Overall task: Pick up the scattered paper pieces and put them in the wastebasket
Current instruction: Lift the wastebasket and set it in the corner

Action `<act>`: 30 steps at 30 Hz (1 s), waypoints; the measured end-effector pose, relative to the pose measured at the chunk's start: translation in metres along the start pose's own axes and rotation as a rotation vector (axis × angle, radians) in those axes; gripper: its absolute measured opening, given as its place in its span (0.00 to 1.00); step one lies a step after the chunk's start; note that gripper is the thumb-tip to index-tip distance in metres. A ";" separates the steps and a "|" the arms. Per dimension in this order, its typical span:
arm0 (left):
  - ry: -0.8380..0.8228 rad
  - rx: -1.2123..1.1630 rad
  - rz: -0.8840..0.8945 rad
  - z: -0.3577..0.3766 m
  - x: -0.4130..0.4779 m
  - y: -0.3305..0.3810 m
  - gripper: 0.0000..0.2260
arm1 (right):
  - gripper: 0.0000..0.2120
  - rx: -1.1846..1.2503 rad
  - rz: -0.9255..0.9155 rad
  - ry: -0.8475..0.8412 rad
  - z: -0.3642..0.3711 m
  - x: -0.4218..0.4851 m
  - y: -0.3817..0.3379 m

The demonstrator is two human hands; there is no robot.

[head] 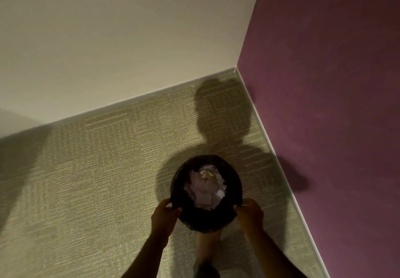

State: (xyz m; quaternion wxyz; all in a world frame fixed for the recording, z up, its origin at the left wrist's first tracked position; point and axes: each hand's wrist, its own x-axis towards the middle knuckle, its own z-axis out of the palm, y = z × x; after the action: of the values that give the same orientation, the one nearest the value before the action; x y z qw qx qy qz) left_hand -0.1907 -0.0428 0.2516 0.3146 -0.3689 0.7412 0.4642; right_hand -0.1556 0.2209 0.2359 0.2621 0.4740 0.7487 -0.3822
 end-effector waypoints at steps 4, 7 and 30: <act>0.004 -0.022 -0.030 0.007 0.004 -0.002 0.19 | 0.11 0.015 0.034 -0.037 0.007 0.006 0.008; 0.029 0.002 -0.062 0.011 0.010 -0.008 0.15 | 0.07 0.037 0.036 -0.027 0.012 0.005 0.009; -0.066 -0.055 0.272 0.020 0.023 0.205 0.05 | 0.06 0.189 -0.083 0.116 -0.099 0.047 -0.142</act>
State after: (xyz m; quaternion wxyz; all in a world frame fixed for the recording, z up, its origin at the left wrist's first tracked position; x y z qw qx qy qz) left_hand -0.3719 0.0302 0.3193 0.2627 -0.2583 0.7608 0.5343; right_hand -0.3075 0.2895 0.3033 0.1564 0.4865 0.7423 -0.4334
